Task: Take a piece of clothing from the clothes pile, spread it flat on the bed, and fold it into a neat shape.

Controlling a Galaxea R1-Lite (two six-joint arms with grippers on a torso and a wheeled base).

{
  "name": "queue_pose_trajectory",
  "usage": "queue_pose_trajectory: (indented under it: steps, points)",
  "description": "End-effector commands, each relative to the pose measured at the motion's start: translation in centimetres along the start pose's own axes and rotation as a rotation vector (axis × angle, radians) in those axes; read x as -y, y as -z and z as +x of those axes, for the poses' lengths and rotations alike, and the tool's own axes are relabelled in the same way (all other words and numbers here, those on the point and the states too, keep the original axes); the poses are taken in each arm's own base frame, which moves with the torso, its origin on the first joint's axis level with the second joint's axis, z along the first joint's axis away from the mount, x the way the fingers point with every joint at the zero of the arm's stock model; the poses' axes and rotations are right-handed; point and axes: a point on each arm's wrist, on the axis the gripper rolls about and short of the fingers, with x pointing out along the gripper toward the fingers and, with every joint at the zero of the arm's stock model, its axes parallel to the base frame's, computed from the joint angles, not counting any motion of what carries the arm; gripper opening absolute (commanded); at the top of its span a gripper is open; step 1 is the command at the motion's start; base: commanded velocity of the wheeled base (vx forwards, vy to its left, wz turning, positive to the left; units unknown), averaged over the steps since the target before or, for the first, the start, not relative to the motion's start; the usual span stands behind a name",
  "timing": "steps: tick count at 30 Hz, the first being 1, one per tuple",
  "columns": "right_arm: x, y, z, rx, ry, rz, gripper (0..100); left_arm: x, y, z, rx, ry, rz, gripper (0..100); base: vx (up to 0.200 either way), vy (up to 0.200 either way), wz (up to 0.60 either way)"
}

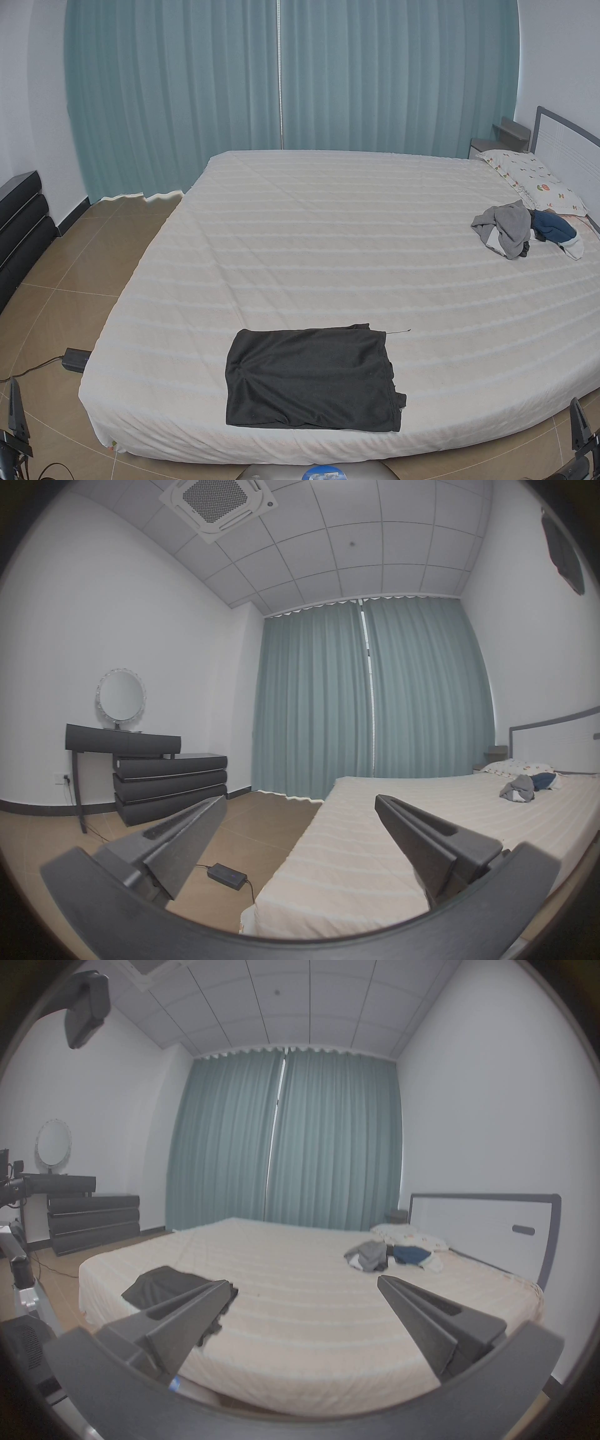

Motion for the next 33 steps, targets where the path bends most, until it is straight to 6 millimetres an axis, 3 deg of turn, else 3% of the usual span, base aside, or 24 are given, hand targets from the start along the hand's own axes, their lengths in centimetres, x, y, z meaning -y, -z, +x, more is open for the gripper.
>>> queue_pose_trajectory:
  steps: [1, 6, 9, 16, 33]
  points:
    - [-0.3, 2.1, 0.4, -0.020, -0.024, 0.000, 100, 0.2, 1.2, 0.0, -0.037, 0.073, 0.019, 100, 0.000, 0.000, 0.00]
    - [-0.3, 2.1, 0.4, -0.023, -0.022, 0.082, 100, 0.3, 2.2, -0.1, -0.128, 0.145, 0.041, 100, 0.000, 0.000, 0.00]
    - [-0.4, 3.1, 0.2, -0.145, 0.008, 0.115, 100, 0.5, 2.2, -0.1, -0.127, 0.214, 0.050, 100, 0.000, 0.000, 0.00]
    - [-0.4, 2.9, 0.3, -0.102, 0.006, 0.116, 100, 0.8, 2.2, -0.2, -0.132, 0.372, 0.026, 100, 0.000, 0.000, 0.00]
    - [-0.4, 2.9, 0.3, -0.101, 0.005, 0.118, 100, 0.7, 2.8, -0.3, -0.190, 0.328, 0.022, 100, 0.000, 0.000, 0.00]
